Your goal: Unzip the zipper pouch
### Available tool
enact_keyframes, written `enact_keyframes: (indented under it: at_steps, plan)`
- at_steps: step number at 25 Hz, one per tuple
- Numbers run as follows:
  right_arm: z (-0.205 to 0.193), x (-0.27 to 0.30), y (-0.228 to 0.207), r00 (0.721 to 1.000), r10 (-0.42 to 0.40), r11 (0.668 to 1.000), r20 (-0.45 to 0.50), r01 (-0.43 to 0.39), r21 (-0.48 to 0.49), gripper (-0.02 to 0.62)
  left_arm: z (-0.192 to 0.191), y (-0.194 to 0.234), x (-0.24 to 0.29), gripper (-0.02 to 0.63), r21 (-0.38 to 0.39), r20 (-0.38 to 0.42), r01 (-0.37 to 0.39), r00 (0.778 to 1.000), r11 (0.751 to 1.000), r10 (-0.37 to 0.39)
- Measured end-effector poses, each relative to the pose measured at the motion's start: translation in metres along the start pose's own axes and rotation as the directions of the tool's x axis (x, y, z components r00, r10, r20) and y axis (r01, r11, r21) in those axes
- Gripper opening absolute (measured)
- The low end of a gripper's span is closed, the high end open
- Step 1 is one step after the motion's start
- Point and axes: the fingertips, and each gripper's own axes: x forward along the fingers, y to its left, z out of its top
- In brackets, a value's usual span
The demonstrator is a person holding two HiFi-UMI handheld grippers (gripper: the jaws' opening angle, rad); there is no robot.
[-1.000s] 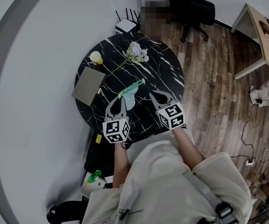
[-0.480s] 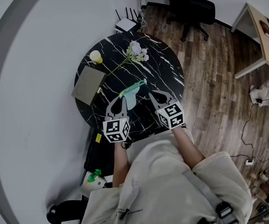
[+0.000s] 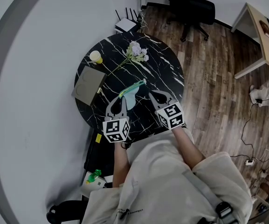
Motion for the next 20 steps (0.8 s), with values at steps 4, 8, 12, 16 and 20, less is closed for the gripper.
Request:
enact_keyframes:
  at_steps: [4, 8, 12, 16, 20]
  plan:
    - [-0.0008, 0.0, 0.0004, 1.0, 0.004, 1.0, -0.001, -0.004, 0.004, 0.006, 0.0008, 0.0, -0.0002, 0.037, 0.001, 0.002, 0.0, 1.0, 1.0, 0.0]
    - [-0.001, 0.0013, 0.0025, 1.0, 0.01, 1.0, -0.004, -0.01, 0.007, 0.006, 0.0007, 0.0013, -0.0004, 0.037, -0.002, 0.002, 0.001, 1.0, 1.0, -0.001]
    - [-0.0028, 0.0001, 0.0029, 1.0, 0.013, 1.0, -0.004, -0.013, 0.006, 0.006, -0.001, -0.0003, -0.0011, 0.037, -0.001, 0.002, 0.002, 1.0, 1.0, -0.002]
    - [-0.0009, 0.0002, 0.0033, 1.0, 0.015, 1.0, -0.003, -0.015, 0.005, 0.006, -0.0012, -0.0006, -0.0003, 0.037, 0.001, -0.002, 0.008, 1.0, 1.0, -0.008]
    - [-0.0007, 0.0, 0.003, 1.0, 0.014, 1.0, -0.005, -0.014, 0.01, 0.006, -0.0004, -0.0006, -0.0008, 0.037, 0.0, -0.003, 0.008, 1.0, 1.0, -0.008]
